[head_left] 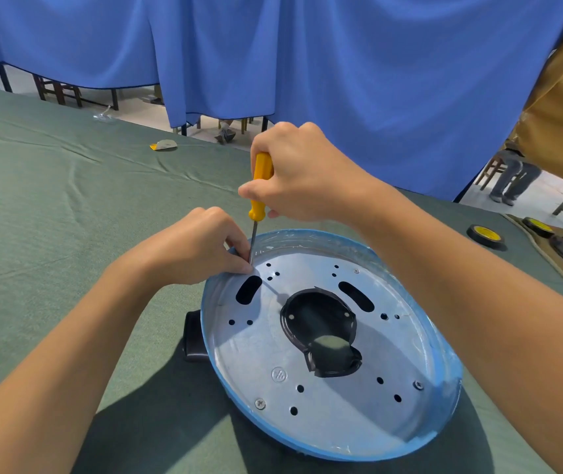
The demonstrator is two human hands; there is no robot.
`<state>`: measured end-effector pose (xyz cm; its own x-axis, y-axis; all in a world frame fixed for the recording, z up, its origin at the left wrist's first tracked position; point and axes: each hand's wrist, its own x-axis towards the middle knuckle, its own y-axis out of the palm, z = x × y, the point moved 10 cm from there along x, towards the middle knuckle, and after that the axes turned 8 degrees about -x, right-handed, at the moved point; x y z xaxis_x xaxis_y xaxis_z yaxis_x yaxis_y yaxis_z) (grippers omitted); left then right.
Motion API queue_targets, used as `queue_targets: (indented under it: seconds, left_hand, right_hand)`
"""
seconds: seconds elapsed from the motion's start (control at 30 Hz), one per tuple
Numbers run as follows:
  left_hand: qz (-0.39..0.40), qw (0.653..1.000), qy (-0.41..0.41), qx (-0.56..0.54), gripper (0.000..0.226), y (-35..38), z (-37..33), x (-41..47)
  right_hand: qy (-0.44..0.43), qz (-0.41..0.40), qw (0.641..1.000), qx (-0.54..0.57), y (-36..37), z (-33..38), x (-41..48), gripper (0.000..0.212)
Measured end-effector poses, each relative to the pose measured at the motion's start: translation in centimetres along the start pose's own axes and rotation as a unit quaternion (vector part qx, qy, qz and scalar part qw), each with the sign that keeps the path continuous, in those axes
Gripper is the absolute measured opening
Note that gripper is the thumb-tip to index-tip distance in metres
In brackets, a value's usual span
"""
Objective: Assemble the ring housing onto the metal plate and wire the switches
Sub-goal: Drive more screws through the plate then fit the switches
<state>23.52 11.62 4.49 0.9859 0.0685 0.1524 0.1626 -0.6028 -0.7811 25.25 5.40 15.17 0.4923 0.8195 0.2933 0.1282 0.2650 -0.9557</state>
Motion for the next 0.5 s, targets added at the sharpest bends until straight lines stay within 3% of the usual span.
queue_targets:
  seconds: [0.13, 0.23, 0.3, 0.37, 0.5]
  left_hand:
    - [0.003, 1.0, -0.003, -0.007, 0.016, 0.1, -0.2, -0.1]
    - [-0.005, 1.0, -0.015, -0.005, 0.011, 0.0, -0.1, -0.1]
    - [-0.007, 1.0, -0.016, -0.002, 0.007, -0.1, -0.1, -0.1]
    - [-0.004, 1.0, -0.01, -0.003, 0.007, 0.0, -0.1, -0.1]
    - [-0.001, 1.0, 0.003, -0.01, 0.012, 0.0, -0.2, -0.2]
  right_hand:
    - [0.105, -0.031, 0.994, 0.009, 0.4, -1.5, -0.1, 0.034]
    - [0.125, -0.021, 0.991, -0.04, 0.3, -1.6, -0.1, 0.047]
    - [0.085, 0.025, 0.996, -0.01, 0.3, -1.0, 0.2, 0.048]
    - [0.023, 0.076, 0.996, 0.033, 0.3, 0.3, 0.0, 0.036]
    - [-0.069, 0.043, 0.995, -0.05, -0.8, 2.1, -0.3, 0.007]
